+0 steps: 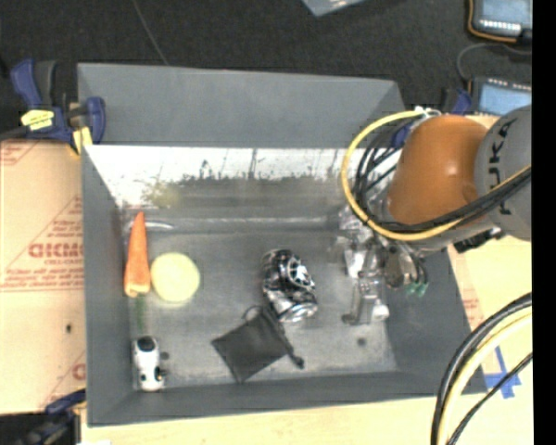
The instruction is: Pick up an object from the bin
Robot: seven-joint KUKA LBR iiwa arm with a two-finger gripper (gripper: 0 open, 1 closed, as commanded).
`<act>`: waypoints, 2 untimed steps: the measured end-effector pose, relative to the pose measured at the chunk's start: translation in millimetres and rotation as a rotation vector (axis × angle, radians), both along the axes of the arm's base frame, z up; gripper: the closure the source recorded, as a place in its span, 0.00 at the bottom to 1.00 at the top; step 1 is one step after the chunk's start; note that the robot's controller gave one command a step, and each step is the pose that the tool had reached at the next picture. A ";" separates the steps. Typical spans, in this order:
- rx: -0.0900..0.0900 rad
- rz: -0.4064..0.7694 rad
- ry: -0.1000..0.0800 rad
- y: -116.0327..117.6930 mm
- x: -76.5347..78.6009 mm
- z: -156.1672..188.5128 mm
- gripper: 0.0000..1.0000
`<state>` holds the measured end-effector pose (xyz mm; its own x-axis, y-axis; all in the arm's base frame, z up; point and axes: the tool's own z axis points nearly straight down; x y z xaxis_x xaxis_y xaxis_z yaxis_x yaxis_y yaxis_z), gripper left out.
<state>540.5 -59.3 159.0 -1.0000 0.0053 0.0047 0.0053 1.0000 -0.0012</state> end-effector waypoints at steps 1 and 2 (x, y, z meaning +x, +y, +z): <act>-0.001 0.001 -0.008 0.1 1.7 4.4 0.00; -0.001 -0.004 -0.015 12.7 16.6 -37.7 0.00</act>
Offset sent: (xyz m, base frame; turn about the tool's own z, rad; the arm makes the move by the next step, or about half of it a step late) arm 0.0252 0.0280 -0.0884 0.0123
